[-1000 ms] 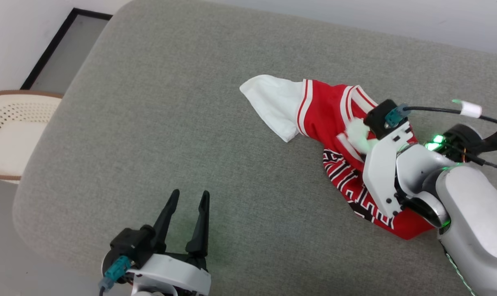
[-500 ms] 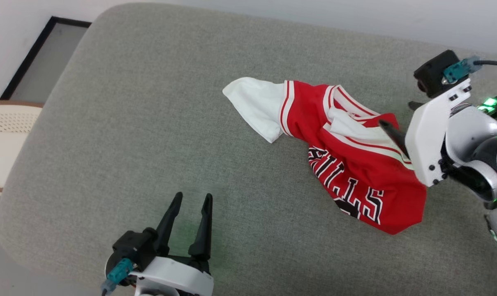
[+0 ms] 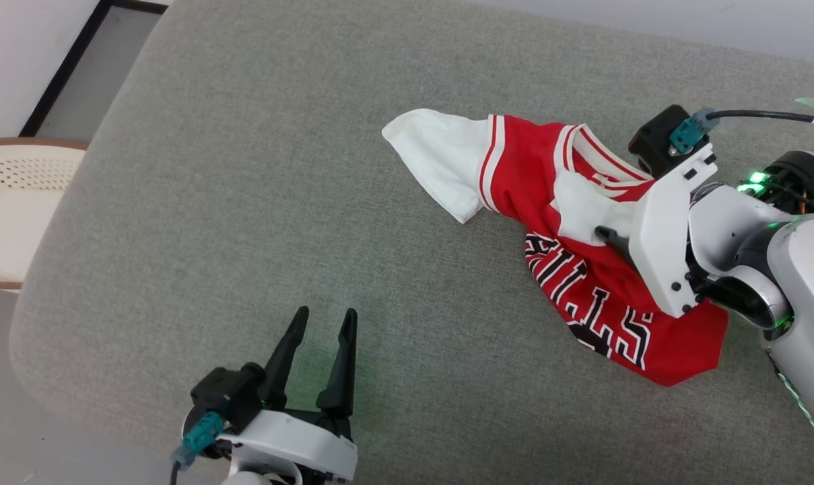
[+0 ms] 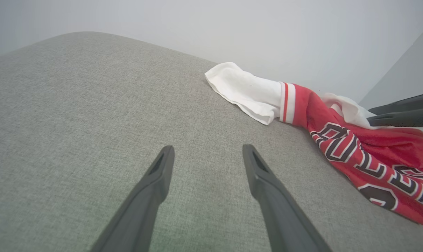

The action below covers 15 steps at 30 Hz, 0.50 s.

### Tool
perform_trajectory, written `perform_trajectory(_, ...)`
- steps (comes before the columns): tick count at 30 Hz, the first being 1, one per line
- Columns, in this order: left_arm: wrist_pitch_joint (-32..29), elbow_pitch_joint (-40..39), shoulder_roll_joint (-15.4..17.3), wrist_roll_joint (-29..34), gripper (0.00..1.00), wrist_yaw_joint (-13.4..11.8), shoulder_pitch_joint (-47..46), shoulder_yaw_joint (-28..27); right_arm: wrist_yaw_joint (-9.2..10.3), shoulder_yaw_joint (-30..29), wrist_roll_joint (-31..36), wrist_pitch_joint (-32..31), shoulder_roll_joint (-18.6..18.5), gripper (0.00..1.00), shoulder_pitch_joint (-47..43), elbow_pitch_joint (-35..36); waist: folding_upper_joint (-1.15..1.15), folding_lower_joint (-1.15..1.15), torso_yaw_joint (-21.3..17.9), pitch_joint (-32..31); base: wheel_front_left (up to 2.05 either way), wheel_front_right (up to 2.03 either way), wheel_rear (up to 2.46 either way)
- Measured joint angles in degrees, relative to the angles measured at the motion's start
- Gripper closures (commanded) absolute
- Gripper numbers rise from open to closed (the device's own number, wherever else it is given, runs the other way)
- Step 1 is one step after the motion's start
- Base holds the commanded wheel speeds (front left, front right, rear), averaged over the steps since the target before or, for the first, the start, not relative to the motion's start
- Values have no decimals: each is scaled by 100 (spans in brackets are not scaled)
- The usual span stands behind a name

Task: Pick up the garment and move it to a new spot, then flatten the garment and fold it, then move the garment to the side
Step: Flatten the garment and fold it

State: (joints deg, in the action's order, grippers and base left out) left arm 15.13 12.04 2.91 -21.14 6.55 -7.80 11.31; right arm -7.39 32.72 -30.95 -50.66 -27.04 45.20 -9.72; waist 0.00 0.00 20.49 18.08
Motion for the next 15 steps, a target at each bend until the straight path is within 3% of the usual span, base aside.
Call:
perform_trajectory(11,0,25,-1,-67,0,-9,-20,26,1,408,-229,111,-110,0,129,-100,0,0,21,38,0,0,0)
perform_trajectory(12,0,34,-1,-75,0,-9,-22,25,1,433,-240,126,-109,22,136,-113,0,0,21,39,0,0,0)
perform_trajectory(13,0,43,0,-78,0,-9,-27,22,1,461,-260,126,-113,55,144,-121,0,0,19,41,0,0,0)
perform_trajectory(14,0,47,0,-82,0,-9,-34,23,1,491,-296,127,-123,75,154,-124,0,0,20,41,0,0,0)
perform_trajectory(15,0,52,0,-83,0,-9,-38,22,1,515,-315,137,-132,88,166,-130,0,0,21,43,0,0,0)
